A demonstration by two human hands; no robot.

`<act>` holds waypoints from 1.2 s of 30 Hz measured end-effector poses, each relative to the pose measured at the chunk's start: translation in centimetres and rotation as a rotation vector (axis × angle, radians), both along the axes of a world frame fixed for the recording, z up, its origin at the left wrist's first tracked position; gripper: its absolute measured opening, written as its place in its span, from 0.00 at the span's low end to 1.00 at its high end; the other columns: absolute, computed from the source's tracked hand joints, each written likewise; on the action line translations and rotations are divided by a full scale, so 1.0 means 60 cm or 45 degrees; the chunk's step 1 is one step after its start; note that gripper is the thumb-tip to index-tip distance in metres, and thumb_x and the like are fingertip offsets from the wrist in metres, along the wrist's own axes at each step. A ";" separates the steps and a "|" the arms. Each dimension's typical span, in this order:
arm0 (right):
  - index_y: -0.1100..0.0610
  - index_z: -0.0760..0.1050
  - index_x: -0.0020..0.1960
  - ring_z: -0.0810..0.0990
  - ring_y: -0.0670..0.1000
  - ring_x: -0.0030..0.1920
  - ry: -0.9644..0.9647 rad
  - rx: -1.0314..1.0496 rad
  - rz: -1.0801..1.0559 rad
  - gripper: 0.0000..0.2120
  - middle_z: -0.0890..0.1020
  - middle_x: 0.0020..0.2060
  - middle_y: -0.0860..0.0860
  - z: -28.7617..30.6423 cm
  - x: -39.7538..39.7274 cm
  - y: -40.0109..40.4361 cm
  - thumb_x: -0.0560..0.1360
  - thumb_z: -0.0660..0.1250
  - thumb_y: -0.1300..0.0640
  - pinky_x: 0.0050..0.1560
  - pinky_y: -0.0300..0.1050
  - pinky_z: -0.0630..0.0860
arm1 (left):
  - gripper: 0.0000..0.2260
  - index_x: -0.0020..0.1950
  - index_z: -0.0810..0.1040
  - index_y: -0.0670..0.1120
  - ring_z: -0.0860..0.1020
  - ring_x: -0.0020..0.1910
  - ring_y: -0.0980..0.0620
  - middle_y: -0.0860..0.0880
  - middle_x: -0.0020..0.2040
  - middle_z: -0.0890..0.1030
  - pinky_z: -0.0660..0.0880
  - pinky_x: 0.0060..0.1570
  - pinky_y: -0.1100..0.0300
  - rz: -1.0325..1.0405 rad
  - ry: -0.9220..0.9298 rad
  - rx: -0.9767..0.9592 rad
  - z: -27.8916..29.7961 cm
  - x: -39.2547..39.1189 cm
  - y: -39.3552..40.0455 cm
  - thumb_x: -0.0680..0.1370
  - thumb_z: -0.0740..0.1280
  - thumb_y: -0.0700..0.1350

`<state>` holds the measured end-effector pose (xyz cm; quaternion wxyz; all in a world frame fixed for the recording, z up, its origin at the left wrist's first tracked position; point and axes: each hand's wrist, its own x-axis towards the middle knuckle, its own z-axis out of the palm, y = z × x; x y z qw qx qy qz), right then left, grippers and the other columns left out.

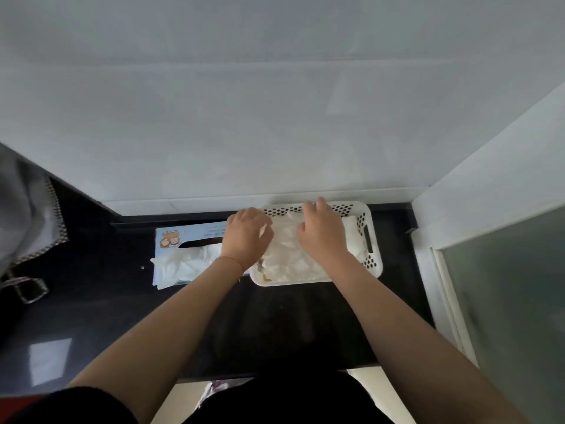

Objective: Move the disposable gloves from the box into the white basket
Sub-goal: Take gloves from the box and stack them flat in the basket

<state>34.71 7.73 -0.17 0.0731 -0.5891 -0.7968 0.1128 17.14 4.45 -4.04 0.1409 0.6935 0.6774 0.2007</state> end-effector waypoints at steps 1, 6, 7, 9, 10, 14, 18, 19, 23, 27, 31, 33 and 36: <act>0.60 0.75 0.49 0.76 0.55 0.43 0.052 -0.022 0.077 0.06 0.76 0.45 0.54 0.004 -0.026 -0.007 0.76 0.60 0.61 0.45 0.49 0.72 | 0.08 0.46 0.83 0.46 0.78 0.48 0.43 0.48 0.46 0.82 0.71 0.50 0.53 0.056 -0.009 -0.070 0.007 -0.024 -0.004 0.76 0.65 0.45; 0.54 0.77 0.55 0.74 0.53 0.57 0.069 -0.283 0.414 0.12 0.78 0.52 0.51 -0.006 -0.173 -0.060 0.76 0.65 0.49 0.57 0.49 0.68 | 0.08 0.49 0.82 0.49 0.77 0.50 0.49 0.50 0.48 0.81 0.76 0.50 0.51 0.284 -0.045 -0.327 0.028 -0.156 -0.048 0.78 0.63 0.47; 0.52 0.76 0.60 0.71 0.53 0.61 -0.042 -0.324 0.489 0.18 0.76 0.57 0.51 -0.012 -0.193 -0.069 0.74 0.67 0.44 0.60 0.50 0.66 | 0.08 0.50 0.82 0.50 0.77 0.51 0.49 0.51 0.49 0.81 0.76 0.52 0.51 0.294 -0.064 -0.361 0.031 -0.173 -0.059 0.78 0.64 0.47; 0.50 0.72 0.66 0.66 0.55 0.68 -0.287 -0.335 0.590 0.25 0.71 0.64 0.52 -0.026 -0.219 -0.084 0.72 0.70 0.43 0.67 0.54 0.62 | 0.08 0.52 0.83 0.50 0.77 0.54 0.51 0.52 0.52 0.82 0.74 0.58 0.52 0.261 -0.141 -0.415 0.035 -0.197 -0.076 0.76 0.65 0.47; 0.50 0.71 0.68 0.65 0.56 0.69 -0.355 -0.318 0.600 0.25 0.70 0.66 0.53 -0.031 -0.226 -0.089 0.73 0.70 0.45 0.69 0.56 0.60 | 0.09 0.53 0.83 0.50 0.77 0.55 0.52 0.52 0.53 0.82 0.73 0.59 0.55 0.234 -0.170 -0.432 0.039 -0.206 -0.083 0.76 0.66 0.46; 0.50 0.78 0.58 0.71 0.54 0.63 -0.209 -0.293 0.452 0.10 0.76 0.57 0.50 -0.030 -0.248 -0.092 0.78 0.65 0.54 0.65 0.51 0.64 | 0.16 0.58 0.81 0.52 0.74 0.60 0.55 0.55 0.58 0.79 0.71 0.63 0.56 0.124 -0.191 -0.471 0.041 -0.245 -0.108 0.73 0.70 0.55; 0.52 0.78 0.45 0.74 0.52 0.51 -0.068 -0.303 0.323 0.06 0.76 0.44 0.48 -0.005 -0.252 -0.074 0.77 0.63 0.58 0.49 0.45 0.64 | 0.20 0.52 0.79 0.58 0.70 0.57 0.54 0.57 0.53 0.77 0.70 0.58 0.54 -0.049 -0.097 -0.564 0.039 -0.256 -0.110 0.66 0.72 0.66; 0.53 0.76 0.43 0.74 0.51 0.48 0.034 -0.348 0.241 0.05 0.75 0.42 0.48 0.005 -0.254 -0.073 0.77 0.62 0.58 0.45 0.44 0.64 | 0.17 0.46 0.78 0.57 0.71 0.52 0.53 0.57 0.47 0.77 0.70 0.51 0.56 -0.100 -0.046 -0.550 0.042 -0.255 -0.108 0.66 0.71 0.66; 0.58 0.75 0.46 0.73 0.47 0.39 0.657 -0.674 -0.175 0.06 0.76 0.39 0.48 0.053 -0.254 -0.061 0.76 0.60 0.57 0.37 0.42 0.66 | 0.09 0.45 0.79 0.48 0.76 0.43 0.49 0.51 0.42 0.78 0.75 0.44 0.53 0.062 -0.172 -0.535 0.052 -0.251 -0.102 0.72 0.71 0.52; 0.58 0.66 0.39 0.65 0.50 0.36 0.884 -0.633 -0.338 0.07 0.68 0.35 0.51 0.094 -0.238 -0.048 0.77 0.56 0.60 0.36 0.46 0.61 | 0.09 0.42 0.80 0.43 0.75 0.38 0.49 0.43 0.38 0.80 0.73 0.41 0.57 0.330 -0.670 -0.567 0.072 -0.268 -0.093 0.77 0.67 0.46; 0.57 0.62 0.37 0.61 0.51 0.36 0.824 -0.628 -0.365 0.08 0.61 0.32 0.52 0.110 -0.213 -0.043 0.75 0.56 0.61 0.36 0.47 0.55 | 0.09 0.39 0.82 0.42 0.77 0.38 0.50 0.43 0.39 0.82 0.75 0.45 0.54 0.402 -1.088 -0.484 0.111 -0.289 -0.087 0.74 0.73 0.48; 0.60 0.67 0.38 0.65 0.55 0.35 0.676 -0.682 -0.310 0.08 0.66 0.33 0.57 0.114 -0.205 -0.042 0.74 0.58 0.59 0.36 0.47 0.62 | 0.08 0.42 0.81 0.41 0.80 0.38 0.50 0.45 0.39 0.83 0.76 0.45 0.56 0.367 -1.220 -0.440 0.136 -0.288 -0.080 0.75 0.73 0.45; 0.57 0.77 0.60 0.79 0.52 0.55 0.665 -0.800 -0.111 0.15 0.80 0.54 0.52 0.136 -0.204 -0.042 0.75 0.65 0.55 0.55 0.50 0.75 | 0.04 0.43 0.80 0.41 0.79 0.36 0.54 0.48 0.39 0.82 0.76 0.41 0.64 0.182 -1.191 -0.402 0.180 -0.269 -0.069 0.75 0.73 0.40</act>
